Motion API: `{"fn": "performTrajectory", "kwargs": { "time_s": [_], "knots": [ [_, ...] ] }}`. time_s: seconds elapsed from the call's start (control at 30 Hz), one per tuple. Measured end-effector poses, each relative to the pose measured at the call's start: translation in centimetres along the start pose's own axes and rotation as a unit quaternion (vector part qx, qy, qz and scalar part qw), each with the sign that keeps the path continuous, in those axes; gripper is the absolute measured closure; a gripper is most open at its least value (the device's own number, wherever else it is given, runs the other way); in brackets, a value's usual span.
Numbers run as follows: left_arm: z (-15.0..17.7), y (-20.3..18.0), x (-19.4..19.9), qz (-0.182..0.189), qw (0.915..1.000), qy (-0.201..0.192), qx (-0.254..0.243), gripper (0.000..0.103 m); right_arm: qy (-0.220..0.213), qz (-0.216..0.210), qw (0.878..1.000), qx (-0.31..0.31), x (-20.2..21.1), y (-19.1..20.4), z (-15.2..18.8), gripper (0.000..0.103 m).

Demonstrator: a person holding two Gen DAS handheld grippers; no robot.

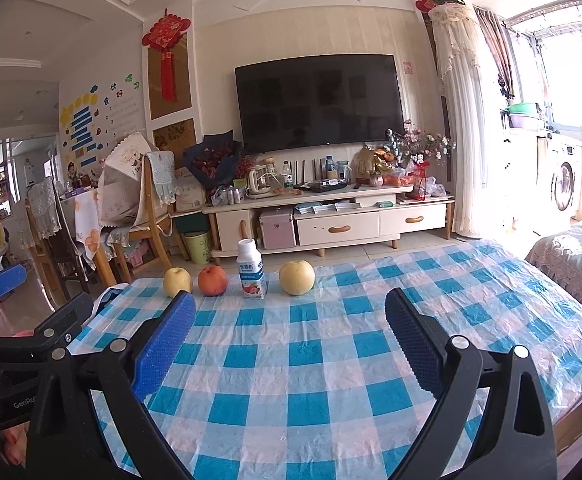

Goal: Collect trash

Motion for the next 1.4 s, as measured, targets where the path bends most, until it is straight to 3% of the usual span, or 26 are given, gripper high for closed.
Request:
{"fn": "performTrajectory", "kwargs": {
  "time_s": [1.0,1.4],
  "knots": [
    [1.8,1.2,-5.2,0.009,0.9989,0.037,0.028,0.004,0.021,0.037,0.997,0.059,-4.0,1.6,1.0,0.008],
    [2.8,2.4,-9.5,0.014,0.9963,0.066,0.053,0.004,0.035,0.046,0.992,0.113,-6.9,4.6,1.8,0.008]
  ]
}}
Point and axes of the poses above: each gripper's, at about its wrist camera, not at the fingertips, and x roughly against the way its jaws point, y to its left, z to its underside, the point moved 9 cm from there along -x, roughly the way its jaws point, and after that the axes turned 12 degrees about y, right-handed, at the moved point
